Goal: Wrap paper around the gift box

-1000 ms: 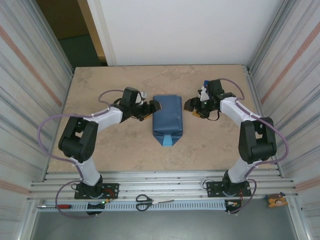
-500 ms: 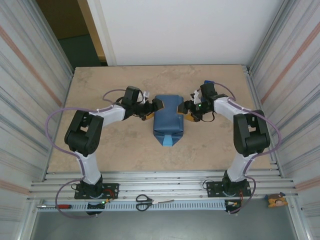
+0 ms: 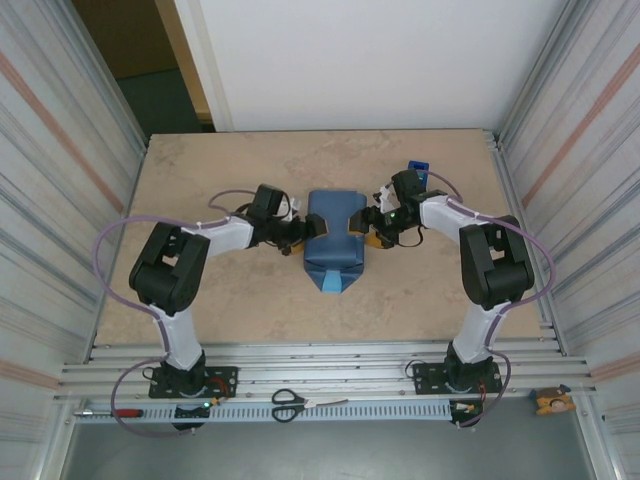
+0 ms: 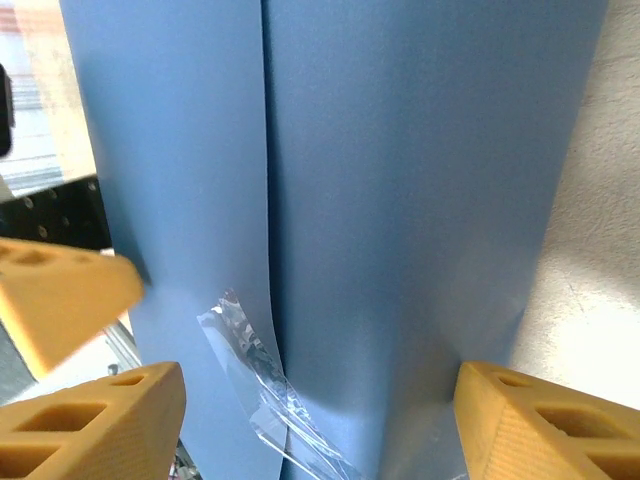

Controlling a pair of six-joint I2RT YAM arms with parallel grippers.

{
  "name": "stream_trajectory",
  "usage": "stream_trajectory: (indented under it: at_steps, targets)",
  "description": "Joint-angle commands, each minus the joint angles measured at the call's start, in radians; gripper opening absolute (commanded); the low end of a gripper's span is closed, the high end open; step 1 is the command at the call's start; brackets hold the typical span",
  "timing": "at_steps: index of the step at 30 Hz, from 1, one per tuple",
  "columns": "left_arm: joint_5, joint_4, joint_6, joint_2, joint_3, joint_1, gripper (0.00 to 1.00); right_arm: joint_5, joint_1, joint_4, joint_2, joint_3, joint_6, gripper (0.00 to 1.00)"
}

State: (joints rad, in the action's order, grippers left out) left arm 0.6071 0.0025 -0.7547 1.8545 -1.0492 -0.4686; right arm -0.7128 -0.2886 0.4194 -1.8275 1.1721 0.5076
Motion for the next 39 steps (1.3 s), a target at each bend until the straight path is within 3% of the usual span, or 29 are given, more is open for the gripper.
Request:
stream_trajectory:
  at_steps: [1,11,15,20,24,28,30,34,39]
  targets:
    - [0.007,-0.018,0.019,-0.068,0.041,-0.03,0.88,-0.045,-0.009,0.025,0.015,-0.019,-0.041,0.7]
    - [-0.08,0.026,-0.065,-0.215,0.196,-0.127,0.89,-0.045,-0.008,0.062,0.105,-0.091,-0.07,0.7]
    - [-0.167,-0.004,-0.075,-0.288,0.238,-0.147,0.92,0.054,0.008,0.075,0.198,-0.121,-0.047,0.73]
    - [-0.249,-0.068,-0.028,-0.399,0.263,-0.142,0.99,0.202,0.046,0.032,0.428,-0.24,0.07,0.74]
    - [-0.312,-0.077,0.001,-0.49,0.308,-0.137,0.99,0.249,0.002,-0.074,0.609,-0.448,0.284,0.65]
    - [-0.387,-0.063,0.026,-0.599,0.369,-0.127,0.99,0.42,-0.17,-0.114,0.736,-0.594,0.513,0.46]
    - [-0.398,-0.056,0.042,-0.654,0.398,-0.107,0.99,0.497,-0.252,-0.161,0.776,-0.661,0.634,0.42]
    - [-0.353,-0.026,0.072,-0.738,0.451,-0.048,0.99,0.57,-0.331,-0.268,0.781,-0.754,0.802,0.27]
    - [-0.31,-0.019,0.097,-0.809,0.483,0.011,0.99,0.482,-0.339,-0.396,0.663,-0.756,0.815,0.2]
